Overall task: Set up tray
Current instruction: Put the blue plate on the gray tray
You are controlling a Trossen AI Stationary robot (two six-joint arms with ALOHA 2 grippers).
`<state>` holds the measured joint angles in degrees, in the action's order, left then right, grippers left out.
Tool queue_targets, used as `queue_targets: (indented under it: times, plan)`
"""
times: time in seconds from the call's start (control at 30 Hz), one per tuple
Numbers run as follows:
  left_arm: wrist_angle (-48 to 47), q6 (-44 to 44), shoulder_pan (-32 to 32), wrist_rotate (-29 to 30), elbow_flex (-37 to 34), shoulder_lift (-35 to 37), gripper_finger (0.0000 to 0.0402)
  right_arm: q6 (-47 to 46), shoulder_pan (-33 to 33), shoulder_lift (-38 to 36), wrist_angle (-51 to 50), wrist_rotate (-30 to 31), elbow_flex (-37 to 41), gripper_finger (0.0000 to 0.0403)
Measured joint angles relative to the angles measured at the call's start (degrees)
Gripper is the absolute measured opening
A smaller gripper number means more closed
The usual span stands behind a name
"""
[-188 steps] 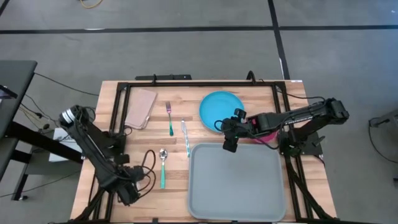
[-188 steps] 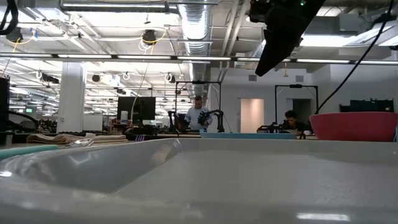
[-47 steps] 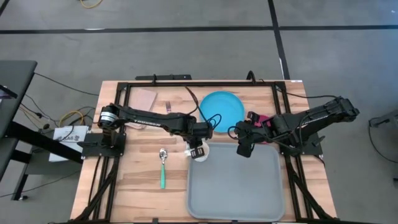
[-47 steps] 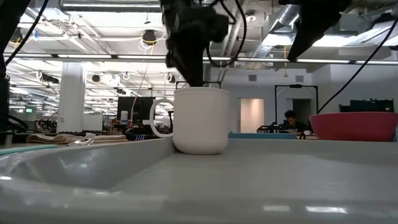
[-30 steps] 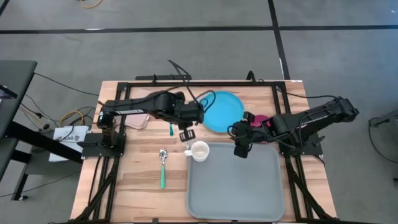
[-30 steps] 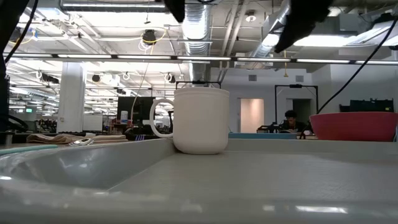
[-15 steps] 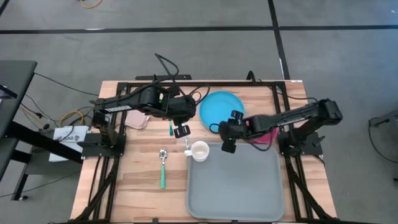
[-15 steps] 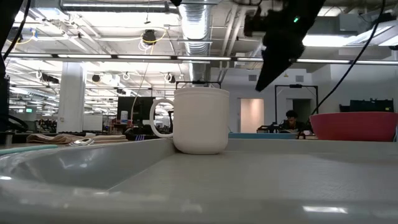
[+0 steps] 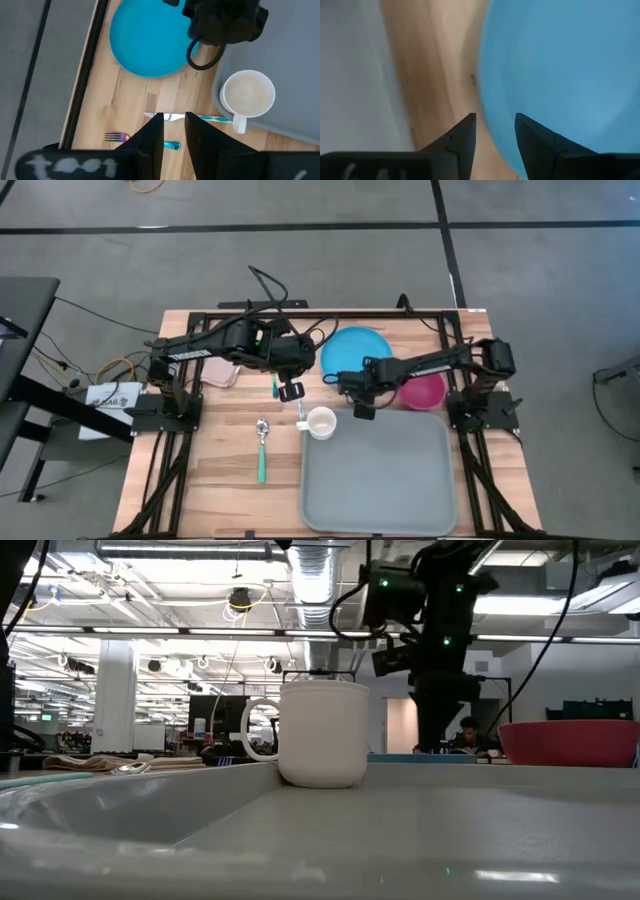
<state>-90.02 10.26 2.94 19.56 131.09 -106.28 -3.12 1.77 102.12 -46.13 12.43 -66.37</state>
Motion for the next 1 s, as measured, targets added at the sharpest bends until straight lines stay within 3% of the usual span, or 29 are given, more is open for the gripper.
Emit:
queue_targets:
  times: [0.2,0.77,1.0]
  plan:
    - [0.00,-0.02,0.00,0.22,-0.01,0.00,0.0067,0.68,0.67,0.44,0.36,-3.35,-1.72,0.0130]
    - [0.02,0.01,0.04,0.32,-0.01,-0.02,0.0067,-1.79,2.71,4.81,5.91,-1.60,-1.93,0.0123]
    - [0.04,0.01,0.07,0.40,-0.03,-0.07,0.0067,-1.93,3.22,6.04,4.95,2.35,-1.59,0.0081]
